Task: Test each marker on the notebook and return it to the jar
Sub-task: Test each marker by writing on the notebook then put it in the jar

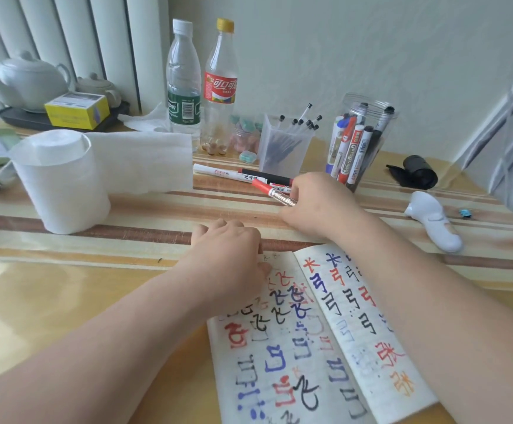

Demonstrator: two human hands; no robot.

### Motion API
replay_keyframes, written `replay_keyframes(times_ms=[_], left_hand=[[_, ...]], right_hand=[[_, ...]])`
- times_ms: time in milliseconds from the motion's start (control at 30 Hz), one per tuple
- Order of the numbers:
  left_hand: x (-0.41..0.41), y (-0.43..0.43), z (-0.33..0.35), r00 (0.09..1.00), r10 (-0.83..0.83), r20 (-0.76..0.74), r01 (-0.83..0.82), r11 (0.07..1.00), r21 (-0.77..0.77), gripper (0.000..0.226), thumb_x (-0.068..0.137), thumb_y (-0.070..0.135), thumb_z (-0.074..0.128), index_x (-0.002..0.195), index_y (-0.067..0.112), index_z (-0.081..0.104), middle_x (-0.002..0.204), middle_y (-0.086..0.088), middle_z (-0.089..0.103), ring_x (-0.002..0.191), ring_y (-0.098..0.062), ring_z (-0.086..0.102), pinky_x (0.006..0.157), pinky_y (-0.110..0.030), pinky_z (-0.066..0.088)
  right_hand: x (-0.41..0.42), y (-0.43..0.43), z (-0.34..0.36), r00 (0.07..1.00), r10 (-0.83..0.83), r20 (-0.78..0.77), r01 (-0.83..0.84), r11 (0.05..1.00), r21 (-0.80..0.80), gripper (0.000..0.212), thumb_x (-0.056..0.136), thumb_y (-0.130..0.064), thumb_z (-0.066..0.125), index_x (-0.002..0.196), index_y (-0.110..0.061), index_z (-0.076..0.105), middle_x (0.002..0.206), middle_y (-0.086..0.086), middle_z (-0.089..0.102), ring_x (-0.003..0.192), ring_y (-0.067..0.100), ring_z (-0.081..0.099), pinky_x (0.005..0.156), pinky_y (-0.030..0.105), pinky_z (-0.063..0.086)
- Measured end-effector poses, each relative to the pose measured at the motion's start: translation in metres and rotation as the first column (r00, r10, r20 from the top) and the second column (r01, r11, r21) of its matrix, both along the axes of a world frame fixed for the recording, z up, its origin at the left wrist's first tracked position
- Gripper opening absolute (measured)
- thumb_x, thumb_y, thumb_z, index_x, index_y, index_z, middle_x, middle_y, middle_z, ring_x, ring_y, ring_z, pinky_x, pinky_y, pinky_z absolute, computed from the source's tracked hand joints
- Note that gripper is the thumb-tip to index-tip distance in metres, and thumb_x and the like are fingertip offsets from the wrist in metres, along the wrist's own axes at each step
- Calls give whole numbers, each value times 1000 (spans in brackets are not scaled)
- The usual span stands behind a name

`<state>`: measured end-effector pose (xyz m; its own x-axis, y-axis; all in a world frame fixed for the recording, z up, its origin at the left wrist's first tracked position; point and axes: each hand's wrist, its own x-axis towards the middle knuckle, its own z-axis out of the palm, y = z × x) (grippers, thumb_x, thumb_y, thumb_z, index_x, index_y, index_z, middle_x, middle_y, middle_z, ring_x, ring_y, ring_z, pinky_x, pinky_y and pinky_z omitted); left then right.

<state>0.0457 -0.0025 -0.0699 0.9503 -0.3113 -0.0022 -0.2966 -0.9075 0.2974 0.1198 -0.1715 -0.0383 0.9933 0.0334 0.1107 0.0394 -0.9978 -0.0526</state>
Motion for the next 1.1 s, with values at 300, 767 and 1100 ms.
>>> replay_keyframes(times_ms=[300, 767, 1100], left_hand=[[27, 15, 0, 935, 228, 271, -178, 964, -198, 18, 99, 44, 58, 98, 32, 71, 107, 12, 58, 107, -20, 43, 86, -37, 19], [7, 15, 10, 936, -283, 207, 316, 937, -147, 38, 96, 26, 63, 133, 33, 63, 123, 16, 61, 119, -11, 47, 105, -35, 34], [10, 17, 0, 971, -176, 161, 206, 958, -197, 18, 106, 34, 48, 118, 26, 58, 102, 13, 57, 90, -8, 45, 71, -25, 28]], right_hand=[[-91, -18, 1, 918, 244, -314, 93, 636, 766, 11, 91, -13, 71, 86, -11, 61, 62, 7, 70, 40, 6, 53, 39, 18, 35], [-96, -29, -15, 932, 326, -155, 21, 380, 925, 7, 96, -9, 68, 97, -3, 73, 55, 1, 58, 41, 0, 48, 41, 8, 35], [-112, -57, 8, 824, 471, -317, -281, 823, 493, 143, 36, -66, 95, 146, -66, 5, 101, -15, 58, 83, 10, 58, 75, 33, 55]])
